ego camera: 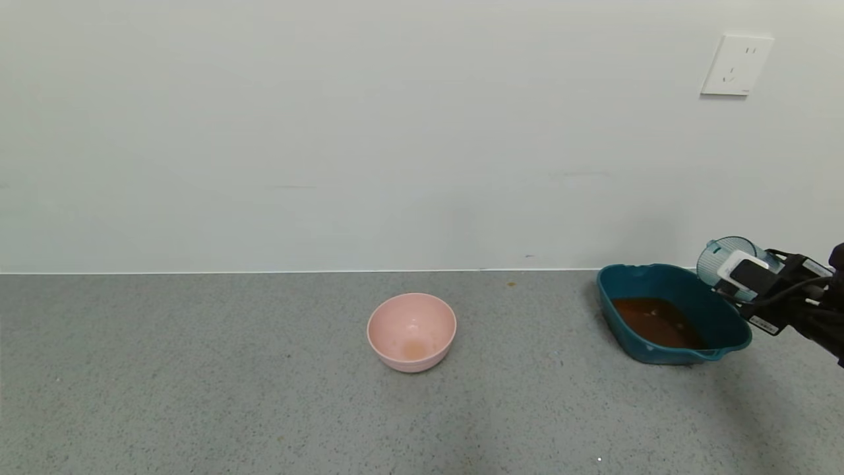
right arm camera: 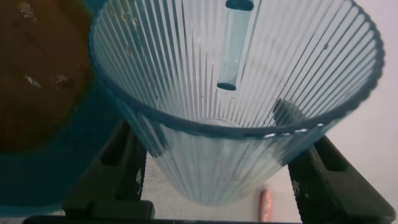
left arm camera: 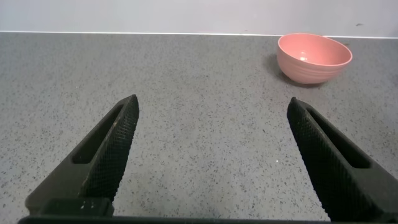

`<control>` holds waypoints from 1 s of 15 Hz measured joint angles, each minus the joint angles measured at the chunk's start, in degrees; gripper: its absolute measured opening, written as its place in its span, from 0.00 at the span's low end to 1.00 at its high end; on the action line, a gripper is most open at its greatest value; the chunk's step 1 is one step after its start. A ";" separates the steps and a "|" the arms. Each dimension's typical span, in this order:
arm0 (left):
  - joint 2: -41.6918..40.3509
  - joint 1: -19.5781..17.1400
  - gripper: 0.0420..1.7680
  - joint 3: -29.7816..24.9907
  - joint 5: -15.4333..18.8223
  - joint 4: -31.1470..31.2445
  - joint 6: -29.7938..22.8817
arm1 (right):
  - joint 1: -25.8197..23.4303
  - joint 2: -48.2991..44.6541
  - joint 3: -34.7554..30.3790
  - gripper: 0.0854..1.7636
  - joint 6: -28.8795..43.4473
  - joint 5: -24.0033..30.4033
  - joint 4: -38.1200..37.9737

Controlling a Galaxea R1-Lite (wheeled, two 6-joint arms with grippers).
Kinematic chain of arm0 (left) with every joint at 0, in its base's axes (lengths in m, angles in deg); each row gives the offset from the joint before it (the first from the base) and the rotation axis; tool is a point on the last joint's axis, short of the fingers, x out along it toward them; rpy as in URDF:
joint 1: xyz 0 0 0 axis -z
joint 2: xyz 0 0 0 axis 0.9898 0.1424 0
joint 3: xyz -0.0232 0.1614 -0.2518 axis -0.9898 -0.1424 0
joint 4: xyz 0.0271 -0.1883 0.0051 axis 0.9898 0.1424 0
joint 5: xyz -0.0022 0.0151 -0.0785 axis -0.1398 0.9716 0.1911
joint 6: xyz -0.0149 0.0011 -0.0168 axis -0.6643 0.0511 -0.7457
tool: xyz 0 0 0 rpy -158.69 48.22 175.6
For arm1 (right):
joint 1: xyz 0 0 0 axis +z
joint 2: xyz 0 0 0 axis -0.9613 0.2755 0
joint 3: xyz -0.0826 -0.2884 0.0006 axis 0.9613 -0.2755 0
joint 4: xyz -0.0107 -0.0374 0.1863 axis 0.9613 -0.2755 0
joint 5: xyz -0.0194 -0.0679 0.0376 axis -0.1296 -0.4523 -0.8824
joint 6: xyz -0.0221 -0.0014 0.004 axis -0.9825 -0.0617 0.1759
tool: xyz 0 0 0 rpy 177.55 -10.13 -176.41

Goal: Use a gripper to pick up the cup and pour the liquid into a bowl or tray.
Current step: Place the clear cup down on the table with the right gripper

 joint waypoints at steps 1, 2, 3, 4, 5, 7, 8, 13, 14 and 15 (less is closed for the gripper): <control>0.00 0.00 0.97 0.00 0.00 0.00 0.00 | -0.06 -0.22 -0.04 0.74 2.84 0.00 0.00; 0.00 0.00 0.97 0.00 0.00 0.00 0.00 | -0.11 -0.48 -0.06 0.74 5.66 0.00 -0.02; 0.00 0.00 0.97 0.00 0.02 0.00 0.02 | -0.15 -0.78 -0.06 0.74 8.30 0.00 -0.02; 0.00 0.00 0.97 0.00 0.02 0.00 0.02 | -0.28 -1.05 -0.06 0.74 10.40 -0.02 -0.02; 0.00 0.00 0.97 0.00 0.02 0.00 0.00 | -0.39 -1.30 -0.11 0.74 12.61 -0.02 -0.05; 0.00 0.00 0.97 0.00 0.00 0.00 0.00 | -0.46 -1.66 -0.02 0.74 18.33 0.00 -0.05; 0.00 0.00 0.97 0.00 0.00 0.00 0.00 | -0.39 -1.79 0.22 0.74 21.97 0.00 -0.05; 0.00 0.00 0.97 0.00 -0.01 0.00 0.00 | 0.55 -2.23 0.57 0.74 34.66 0.00 -0.29; 0.00 0.00 0.97 0.00 0.00 0.00 0.00 | 1.13 -2.35 0.57 0.74 37.22 0.00 -0.24; 0.00 0.00 0.97 0.00 0.00 0.00 0.02 | 1.77 -2.62 0.57 0.74 39.45 0.00 -0.40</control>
